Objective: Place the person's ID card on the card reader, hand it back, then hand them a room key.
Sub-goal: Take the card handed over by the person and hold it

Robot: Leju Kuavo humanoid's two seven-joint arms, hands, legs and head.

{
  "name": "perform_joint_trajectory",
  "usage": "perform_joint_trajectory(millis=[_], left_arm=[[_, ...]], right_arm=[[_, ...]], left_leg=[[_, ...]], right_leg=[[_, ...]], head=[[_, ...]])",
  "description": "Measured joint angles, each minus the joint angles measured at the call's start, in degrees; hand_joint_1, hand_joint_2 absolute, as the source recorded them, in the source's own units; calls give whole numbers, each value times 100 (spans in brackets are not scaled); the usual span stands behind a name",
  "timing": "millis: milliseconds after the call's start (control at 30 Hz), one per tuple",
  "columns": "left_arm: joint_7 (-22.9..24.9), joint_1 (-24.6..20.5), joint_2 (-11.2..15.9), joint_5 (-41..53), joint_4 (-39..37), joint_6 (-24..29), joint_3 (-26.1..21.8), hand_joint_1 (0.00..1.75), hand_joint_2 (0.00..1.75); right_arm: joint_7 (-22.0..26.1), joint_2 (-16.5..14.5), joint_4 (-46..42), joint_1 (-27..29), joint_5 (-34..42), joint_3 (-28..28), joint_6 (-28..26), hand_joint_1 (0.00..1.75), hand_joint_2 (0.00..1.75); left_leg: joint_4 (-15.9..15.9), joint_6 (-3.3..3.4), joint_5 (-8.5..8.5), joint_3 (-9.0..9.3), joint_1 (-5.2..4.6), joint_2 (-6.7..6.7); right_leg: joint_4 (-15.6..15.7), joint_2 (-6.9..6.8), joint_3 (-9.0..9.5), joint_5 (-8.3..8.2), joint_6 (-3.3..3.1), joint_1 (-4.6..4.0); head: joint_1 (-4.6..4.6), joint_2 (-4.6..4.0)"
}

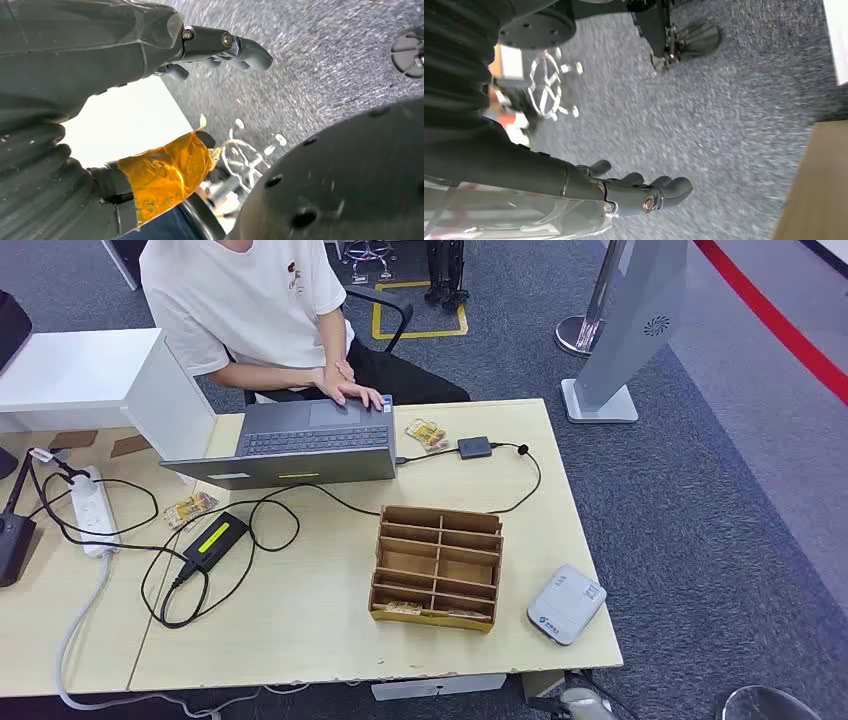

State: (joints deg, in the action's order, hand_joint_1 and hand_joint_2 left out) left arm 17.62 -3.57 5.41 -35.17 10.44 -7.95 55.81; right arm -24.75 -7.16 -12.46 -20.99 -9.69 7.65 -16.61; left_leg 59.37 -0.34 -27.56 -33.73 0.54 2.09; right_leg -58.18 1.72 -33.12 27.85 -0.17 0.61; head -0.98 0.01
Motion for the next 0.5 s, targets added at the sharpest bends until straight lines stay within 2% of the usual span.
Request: perform_joint_trajectory(millis=[200, 500], left_arm=[[-99, -57, 43, 111, -8, -86, 225, 0, 175], [-44, -59, 56, 74, -22, -83, 342, 0, 175]], right_arm=[[12, 199, 69, 19, 103, 125, 270, 0, 175], [-182, 319, 166, 202, 127, 210, 252, 0, 175]], left_leg=[[2, 4, 3, -1, -7, 28], [3, 28, 9, -3, -26, 110]], right_leg=[[1, -22, 6, 3, 4, 6], [7, -102, 28, 30, 45, 31]], head=[[2, 0], [1, 0]])
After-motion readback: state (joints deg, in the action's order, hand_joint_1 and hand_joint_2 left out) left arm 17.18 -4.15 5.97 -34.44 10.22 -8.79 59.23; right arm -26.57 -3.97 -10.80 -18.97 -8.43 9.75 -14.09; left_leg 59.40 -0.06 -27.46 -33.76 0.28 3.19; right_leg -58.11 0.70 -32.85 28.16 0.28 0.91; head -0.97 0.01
